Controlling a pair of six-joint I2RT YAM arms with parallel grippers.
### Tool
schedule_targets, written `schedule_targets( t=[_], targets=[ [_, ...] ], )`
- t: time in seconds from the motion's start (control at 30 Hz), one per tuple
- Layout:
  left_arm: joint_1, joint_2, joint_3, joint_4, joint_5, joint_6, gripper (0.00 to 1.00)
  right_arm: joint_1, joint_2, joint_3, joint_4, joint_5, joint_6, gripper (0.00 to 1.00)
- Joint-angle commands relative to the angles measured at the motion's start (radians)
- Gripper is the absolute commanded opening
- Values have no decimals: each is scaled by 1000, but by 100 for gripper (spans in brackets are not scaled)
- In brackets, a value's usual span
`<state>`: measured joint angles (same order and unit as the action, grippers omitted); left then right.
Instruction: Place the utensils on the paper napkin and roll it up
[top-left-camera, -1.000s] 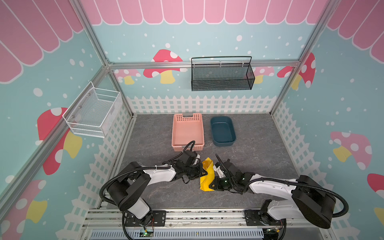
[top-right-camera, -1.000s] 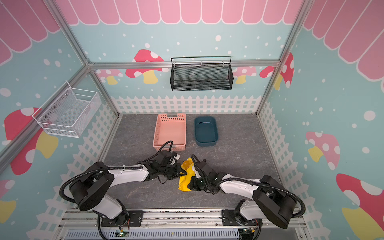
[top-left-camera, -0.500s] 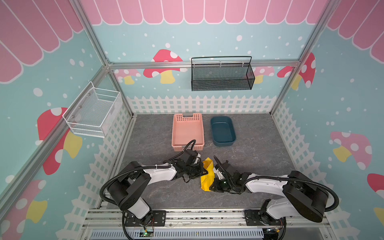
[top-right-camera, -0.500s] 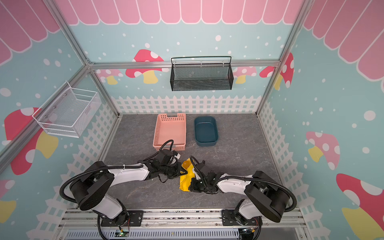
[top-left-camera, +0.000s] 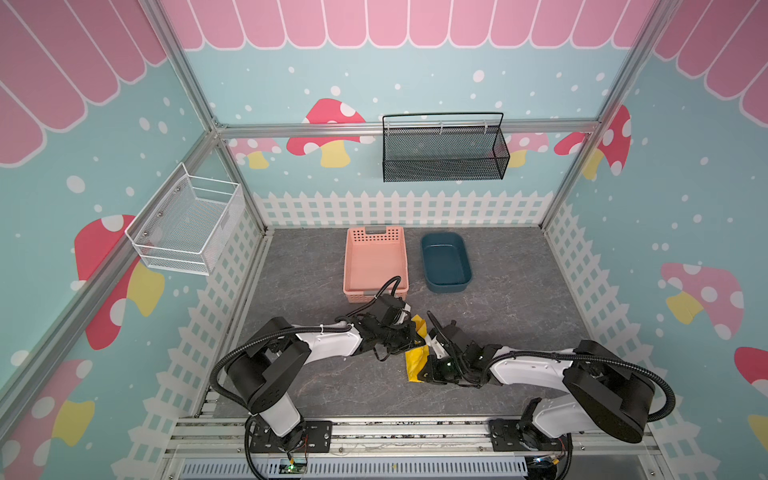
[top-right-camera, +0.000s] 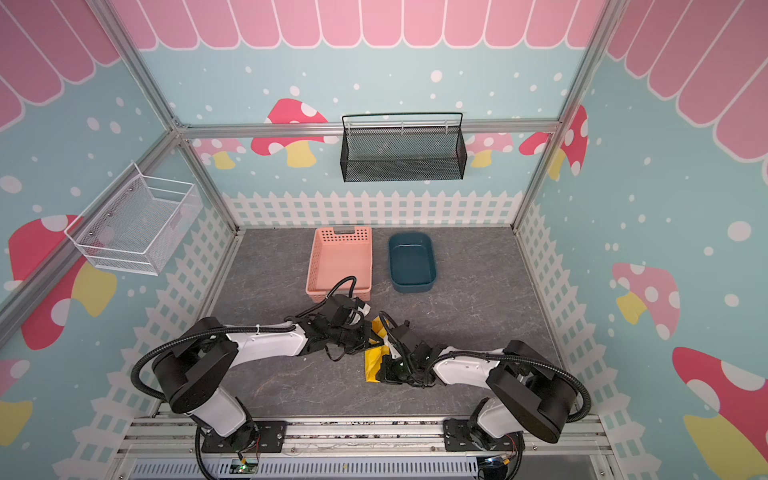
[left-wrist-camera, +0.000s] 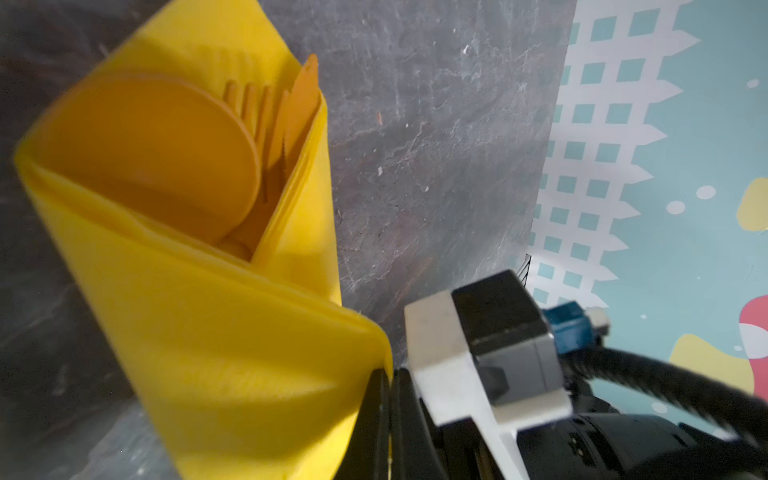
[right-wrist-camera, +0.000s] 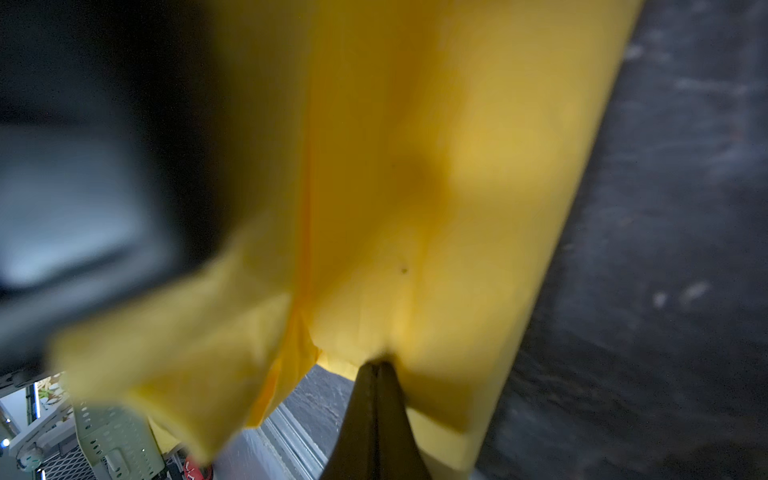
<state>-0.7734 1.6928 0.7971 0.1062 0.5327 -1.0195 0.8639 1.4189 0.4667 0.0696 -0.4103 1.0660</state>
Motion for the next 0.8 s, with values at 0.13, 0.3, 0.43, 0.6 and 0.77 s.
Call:
schedule_targets(
  t=[0.13,0.3,0.43,0.6,0.77],
  targets=[
    [-23,88,60,77,48,-61,0,0,-5,-14,-13,6,-1,0],
    [-32,131,68,117,59,-84,0,-3,-25,-22,-13,9,-1,0],
    [-32,163,71,114,42,-98,0,-6,-44,-31,-13,11,-1,0],
    [-29,198,76,114,-4,-100,0,-9,-88,-41,-17,12,11,0],
    [-20,214,59,156,-41,-126,0,-15,-187,-63,-57,53,49,0]
  ],
)
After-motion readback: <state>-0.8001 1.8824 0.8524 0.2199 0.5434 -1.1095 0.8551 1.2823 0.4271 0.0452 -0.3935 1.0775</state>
